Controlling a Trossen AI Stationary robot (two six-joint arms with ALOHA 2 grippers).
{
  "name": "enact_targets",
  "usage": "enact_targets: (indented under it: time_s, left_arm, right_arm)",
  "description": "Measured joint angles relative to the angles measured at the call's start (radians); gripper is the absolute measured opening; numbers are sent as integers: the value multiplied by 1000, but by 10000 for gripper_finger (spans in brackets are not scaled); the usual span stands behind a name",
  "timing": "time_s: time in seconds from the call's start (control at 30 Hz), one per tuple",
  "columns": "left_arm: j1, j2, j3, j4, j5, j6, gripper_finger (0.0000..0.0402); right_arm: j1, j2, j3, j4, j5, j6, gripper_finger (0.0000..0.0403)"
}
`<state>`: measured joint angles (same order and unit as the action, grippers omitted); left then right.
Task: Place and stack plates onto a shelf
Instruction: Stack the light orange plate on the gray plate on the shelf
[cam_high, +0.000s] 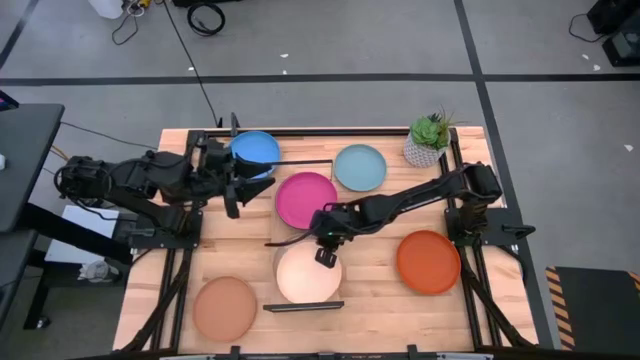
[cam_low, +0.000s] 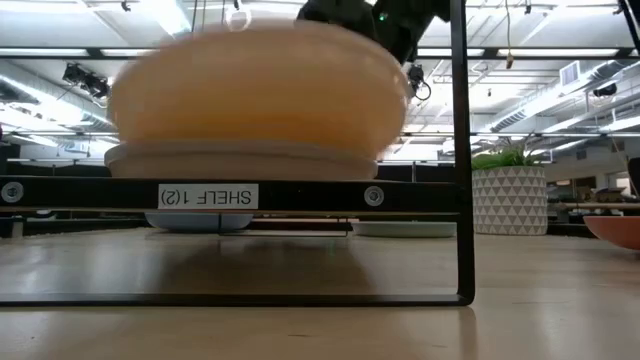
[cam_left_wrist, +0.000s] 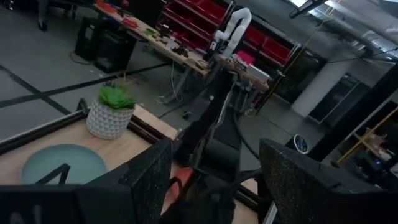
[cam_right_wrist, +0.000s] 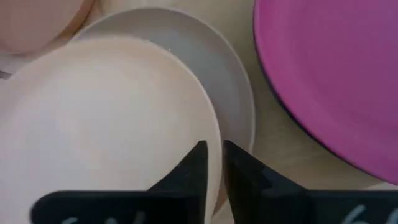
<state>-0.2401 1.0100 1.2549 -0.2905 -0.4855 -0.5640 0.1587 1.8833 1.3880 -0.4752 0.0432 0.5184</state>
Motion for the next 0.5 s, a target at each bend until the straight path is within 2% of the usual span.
enact_targets:
  time_s: [0.27,0.37,0.5]
  left_arm:
    - [0,-10,0,-9,4,0,247]
    - [0,-11,0,-24,4,-1,247]
    - [0,-10,0,-39,12,-10,247]
  right_arm:
    - [-27,-25,1,40,18,-25,93]
    - [-35,-33,1,64,-42,-77,94]
    - [-18,-38,1,87,-163,-226,94]
